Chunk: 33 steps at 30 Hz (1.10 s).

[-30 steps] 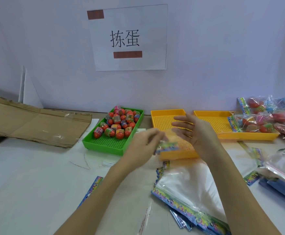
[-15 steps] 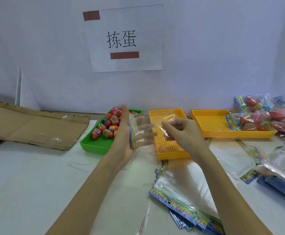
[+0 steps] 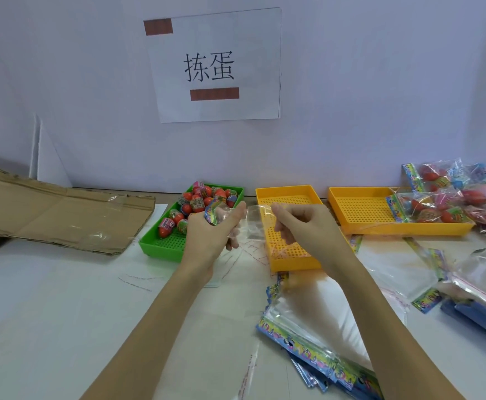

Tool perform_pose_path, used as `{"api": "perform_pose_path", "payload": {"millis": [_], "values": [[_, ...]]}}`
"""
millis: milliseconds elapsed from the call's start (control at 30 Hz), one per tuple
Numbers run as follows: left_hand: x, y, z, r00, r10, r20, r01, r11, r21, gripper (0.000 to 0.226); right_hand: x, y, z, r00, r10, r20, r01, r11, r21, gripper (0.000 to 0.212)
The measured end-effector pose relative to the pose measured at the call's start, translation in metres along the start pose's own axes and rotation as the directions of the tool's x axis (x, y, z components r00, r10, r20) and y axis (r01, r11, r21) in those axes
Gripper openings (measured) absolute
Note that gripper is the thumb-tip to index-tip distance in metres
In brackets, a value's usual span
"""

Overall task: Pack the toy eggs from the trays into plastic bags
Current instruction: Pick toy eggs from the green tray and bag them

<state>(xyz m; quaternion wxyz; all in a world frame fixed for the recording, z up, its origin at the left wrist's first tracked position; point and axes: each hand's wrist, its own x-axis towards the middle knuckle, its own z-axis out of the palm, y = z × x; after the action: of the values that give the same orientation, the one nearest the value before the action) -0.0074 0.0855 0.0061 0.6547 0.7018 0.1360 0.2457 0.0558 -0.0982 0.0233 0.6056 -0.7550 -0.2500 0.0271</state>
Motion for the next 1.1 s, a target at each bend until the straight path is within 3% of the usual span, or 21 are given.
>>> {"api": "perform_pose_path", "payload": {"millis": [100,167,267,367,467,533,600,667,733,767,833,900,1000,1100], "values": [[-0.001,0.001,0.002,0.998,0.052,0.022,-0.051,0.998,-0.040,0.017,0.001,-0.003,0.003,0.994,0.093,-0.053,-0.079,0.973,0.219,0.019],[-0.001,0.001,0.003,0.998,0.057,0.022,-0.056,0.997,-0.049,0.010,0.001,-0.002,0.002,0.994,0.096,-0.047,-0.083,0.971,0.226,0.020],[-0.001,-0.001,0.004,1.000,0.028,-0.004,-0.028,0.999,-0.022,0.030,-0.001,-0.003,0.000,0.997,0.075,0.027,-0.079,0.978,0.192,0.027],[-0.001,0.000,0.004,0.999,0.008,-0.044,-0.009,1.000,-0.020,0.031,-0.002,-0.005,-0.002,0.999,0.026,0.044,-0.029,0.997,0.070,0.025],[-0.003,0.008,0.005,0.995,0.073,-0.073,-0.075,0.997,-0.022,0.027,-0.001,-0.004,-0.002,0.997,0.051,-0.052,-0.047,0.996,0.076,0.023],[-0.002,0.009,0.002,0.980,0.200,0.004,-0.200,0.978,0.052,0.051,-0.001,-0.002,-0.002,0.983,0.086,-0.165,-0.065,0.990,0.128,0.027],[-0.001,0.008,-0.006,0.907,0.396,0.140,-0.419,0.874,0.244,0.072,0.000,-0.001,-0.002,0.958,0.093,-0.271,-0.056,0.988,0.141,0.030],[0.000,0.006,-0.011,0.766,0.533,0.359,-0.642,0.619,0.452,0.083,0.001,0.000,-0.003,0.943,0.089,-0.320,-0.045,0.989,0.142,0.032],[-0.001,0.001,-0.007,0.664,0.555,0.501,-0.736,0.368,0.568,0.076,0.001,0.001,-0.005,0.943,0.103,-0.316,-0.055,0.986,0.155,0.032],[-0.003,-0.002,-0.002,0.662,0.551,0.508,-0.735,0.345,0.584,0.063,0.001,0.001,-0.006,0.946,0.112,-0.304,-0.065,0.985,0.161,0.033],[-0.006,-0.004,0.003,0.714,0.533,0.455,-0.698,0.494,0.518,0.027,0.001,-0.002,-0.006,0.950,0.120,-0.289,-0.078,0.985,0.153,0.037],[-0.005,-0.005,0.003,0.767,0.480,0.426,-0.637,0.651,0.413,0.009,0.001,-0.004,-0.007,0.958,0.106,-0.266,-0.062,0.984,0.169,0.040],[-0.004,-0.001,-0.002,0.804,0.457,0.381,-0.584,0.727,0.361,0.009,0.001,-0.010,-0.012,0.991,0.047,-0.126,-0.024,0.984,0.178,0.042],[-0.005,0.004,-0.005,0.823,0.436,0.366,-0.559,0.738,0.379,0.016,-0.001,-0.011,-0.016,0.999,0.034,0.017,-0.034,0.998,0.051,0.034]]}}
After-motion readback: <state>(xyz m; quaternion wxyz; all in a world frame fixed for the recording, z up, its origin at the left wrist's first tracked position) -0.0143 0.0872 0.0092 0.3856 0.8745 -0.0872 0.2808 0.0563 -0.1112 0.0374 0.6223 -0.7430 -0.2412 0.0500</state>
